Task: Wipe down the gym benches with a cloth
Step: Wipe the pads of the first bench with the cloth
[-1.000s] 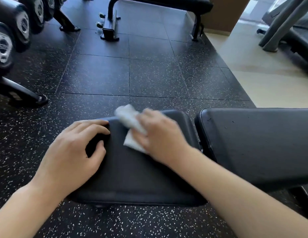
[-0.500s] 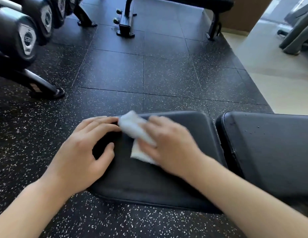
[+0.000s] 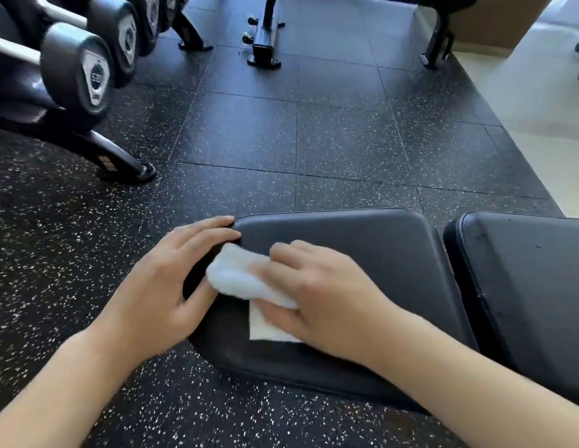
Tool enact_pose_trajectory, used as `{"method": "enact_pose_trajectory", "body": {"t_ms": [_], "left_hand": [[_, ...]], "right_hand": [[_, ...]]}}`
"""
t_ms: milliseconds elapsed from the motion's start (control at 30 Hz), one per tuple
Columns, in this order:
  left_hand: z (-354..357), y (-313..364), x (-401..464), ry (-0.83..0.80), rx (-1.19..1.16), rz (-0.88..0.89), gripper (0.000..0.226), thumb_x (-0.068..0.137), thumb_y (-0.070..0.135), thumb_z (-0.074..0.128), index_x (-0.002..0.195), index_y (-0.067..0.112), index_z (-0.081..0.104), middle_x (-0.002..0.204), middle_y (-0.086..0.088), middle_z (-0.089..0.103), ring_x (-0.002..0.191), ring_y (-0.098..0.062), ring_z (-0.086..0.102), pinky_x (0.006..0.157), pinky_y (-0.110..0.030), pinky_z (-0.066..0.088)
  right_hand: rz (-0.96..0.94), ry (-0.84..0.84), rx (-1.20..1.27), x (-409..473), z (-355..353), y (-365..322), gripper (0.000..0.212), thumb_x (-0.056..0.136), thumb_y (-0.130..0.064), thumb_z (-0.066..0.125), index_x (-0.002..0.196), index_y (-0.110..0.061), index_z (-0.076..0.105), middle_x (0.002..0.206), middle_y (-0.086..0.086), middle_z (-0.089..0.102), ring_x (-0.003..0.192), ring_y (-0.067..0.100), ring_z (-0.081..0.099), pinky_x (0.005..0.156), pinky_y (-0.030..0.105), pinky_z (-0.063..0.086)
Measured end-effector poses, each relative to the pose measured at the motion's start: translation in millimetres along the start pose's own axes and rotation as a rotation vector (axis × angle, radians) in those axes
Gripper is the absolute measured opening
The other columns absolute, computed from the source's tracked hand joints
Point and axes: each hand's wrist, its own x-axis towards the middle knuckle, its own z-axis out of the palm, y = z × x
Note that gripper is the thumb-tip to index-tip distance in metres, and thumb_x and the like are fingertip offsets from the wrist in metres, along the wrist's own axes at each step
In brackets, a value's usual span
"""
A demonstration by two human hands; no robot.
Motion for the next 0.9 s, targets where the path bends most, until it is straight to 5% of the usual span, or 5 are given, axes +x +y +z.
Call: {"method": "enact_pose_trajectory", "body": {"t_ms": [167, 300, 433, 667, 900], "left_hand": [[-5, -3, -6, 0.017, 0.033, -0.041, 0.052, 0.094, 0.036, 0.052, 0.145, 0.028, 0.057, 0.155, 0.02, 0.049, 0.147, -0.007, 0.044, 0.123, -0.032, 0.034], [-12, -12, -14, 0.015, -0.016, -0.064, 0.055, 0.094, 0.028, 0.053, 0.149, 0.025, 0.054, 0.151, 0.018, 0.055, 0.143, -0.008, 0.05, 0.116, -0.036, 0.041], [-13, -20, -18, 0.003, -0.072, -0.082, 0.062, 0.089, 0.011, 0.052, 0.149, 0.025, 0.054, 0.149, 0.018, 0.056, 0.141, -0.011, 0.053, 0.115, -0.043, 0.045], [-14, -21, -24, 0.042, -0.053, -0.079, 0.058, 0.091, 0.009, 0.056, 0.148, 0.021, 0.057, 0.144, 0.018, 0.06, 0.135, -0.006, 0.056, 0.112, -0.023, 0.043], [-20, -24, -42, 0.022, -0.103, -0.186, 0.059, 0.088, 0.015, 0.056, 0.145, 0.031, 0.057, 0.132, 0.024, 0.067, 0.125, -0.001, 0.063, 0.105, -0.033, 0.051]], "right_hand": [[0.436, 0.174, -0.113, 16, -17, 62, 0.026, 0.101, -0.038, 0.059, 0.104, -0.015, 0.071, 0.089, -0.003, 0.052, 0.088, 0.024, 0.057, 0.077, 0.036, 0.041], [0.156, 0.109, -0.013, 10, -1, 1, 0.021, 0.096, -0.033, 0.063, 0.091, -0.013, 0.064, 0.088, 0.002, 0.055, 0.081, 0.028, 0.054, 0.071, 0.04, 0.044], [-0.215, -0.125, 0.12, 0, 10, -35, 0.027, 0.096, -0.034, 0.062, 0.111, -0.012, 0.069, 0.091, 0.001, 0.056, 0.077, 0.023, 0.047, 0.065, 0.036, 0.04], [0.24, 0.084, 0.017, 31, -8, 35, 0.021, 0.098, -0.031, 0.065, 0.104, -0.011, 0.069, 0.093, 0.001, 0.055, 0.091, 0.03, 0.057, 0.08, 0.042, 0.045], [-0.189, -0.117, 0.102, 36, 18, -39, 0.022, 0.094, -0.035, 0.069, 0.1, -0.014, 0.069, 0.093, 0.0, 0.059, 0.082, 0.025, 0.054, 0.069, 0.037, 0.042]]}}
